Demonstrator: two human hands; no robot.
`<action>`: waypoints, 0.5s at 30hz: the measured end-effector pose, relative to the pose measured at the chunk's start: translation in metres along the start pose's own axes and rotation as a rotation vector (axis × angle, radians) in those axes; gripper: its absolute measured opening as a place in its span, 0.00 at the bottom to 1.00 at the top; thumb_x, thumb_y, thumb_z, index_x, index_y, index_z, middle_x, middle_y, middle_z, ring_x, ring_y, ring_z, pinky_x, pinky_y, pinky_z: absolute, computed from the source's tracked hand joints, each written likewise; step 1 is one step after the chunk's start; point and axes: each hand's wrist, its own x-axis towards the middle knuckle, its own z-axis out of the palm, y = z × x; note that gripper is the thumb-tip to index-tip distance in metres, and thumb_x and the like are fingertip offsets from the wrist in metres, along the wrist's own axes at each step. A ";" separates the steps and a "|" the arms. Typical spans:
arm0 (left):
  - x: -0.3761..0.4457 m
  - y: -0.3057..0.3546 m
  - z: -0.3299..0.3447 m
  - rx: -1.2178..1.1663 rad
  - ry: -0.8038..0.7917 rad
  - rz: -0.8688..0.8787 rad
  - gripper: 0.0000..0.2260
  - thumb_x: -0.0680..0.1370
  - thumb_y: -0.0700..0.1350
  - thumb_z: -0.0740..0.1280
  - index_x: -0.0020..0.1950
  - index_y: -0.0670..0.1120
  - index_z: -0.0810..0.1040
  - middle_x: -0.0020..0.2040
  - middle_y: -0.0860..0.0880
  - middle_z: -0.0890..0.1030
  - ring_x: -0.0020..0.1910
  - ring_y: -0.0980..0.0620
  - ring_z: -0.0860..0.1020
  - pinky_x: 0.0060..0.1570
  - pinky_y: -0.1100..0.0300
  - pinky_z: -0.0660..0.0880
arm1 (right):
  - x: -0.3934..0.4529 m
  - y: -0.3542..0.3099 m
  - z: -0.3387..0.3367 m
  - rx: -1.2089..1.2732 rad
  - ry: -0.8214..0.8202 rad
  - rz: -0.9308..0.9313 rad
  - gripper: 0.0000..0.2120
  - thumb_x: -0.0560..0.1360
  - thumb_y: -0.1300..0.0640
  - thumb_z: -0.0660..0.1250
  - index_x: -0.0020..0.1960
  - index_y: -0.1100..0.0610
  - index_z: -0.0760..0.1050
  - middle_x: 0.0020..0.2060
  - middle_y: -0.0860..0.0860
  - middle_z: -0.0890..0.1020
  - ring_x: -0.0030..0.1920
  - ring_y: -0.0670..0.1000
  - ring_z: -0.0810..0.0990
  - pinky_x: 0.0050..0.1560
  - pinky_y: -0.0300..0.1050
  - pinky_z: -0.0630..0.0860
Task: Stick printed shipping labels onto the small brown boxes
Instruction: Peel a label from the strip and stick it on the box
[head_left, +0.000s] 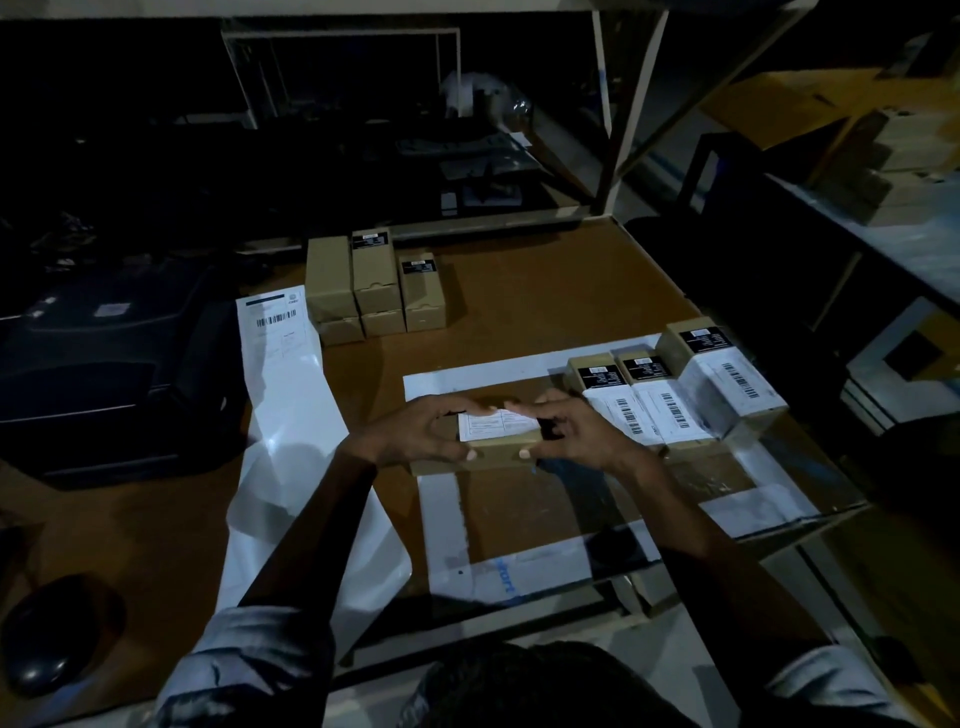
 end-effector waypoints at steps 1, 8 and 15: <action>0.000 0.000 0.001 0.008 0.000 0.007 0.25 0.75 0.49 0.75 0.71 0.56 0.73 0.65 0.56 0.76 0.64 0.60 0.71 0.61 0.61 0.75 | -0.001 0.001 0.000 0.003 -0.002 0.008 0.33 0.69 0.66 0.78 0.69 0.47 0.75 0.55 0.53 0.74 0.60 0.49 0.76 0.66 0.42 0.75; -0.003 -0.006 0.004 0.060 0.016 0.015 0.25 0.75 0.56 0.73 0.71 0.60 0.73 0.63 0.58 0.75 0.64 0.57 0.73 0.58 0.55 0.78 | -0.006 -0.001 0.004 0.035 0.038 0.006 0.26 0.69 0.67 0.77 0.64 0.51 0.79 0.54 0.47 0.76 0.57 0.41 0.78 0.60 0.40 0.78; -0.006 -0.011 0.011 0.154 0.094 0.046 0.20 0.74 0.63 0.69 0.61 0.56 0.78 0.64 0.53 0.76 0.63 0.54 0.74 0.58 0.49 0.78 | -0.013 -0.003 0.011 0.084 0.122 0.025 0.22 0.70 0.68 0.77 0.61 0.52 0.81 0.62 0.46 0.78 0.64 0.46 0.77 0.59 0.37 0.78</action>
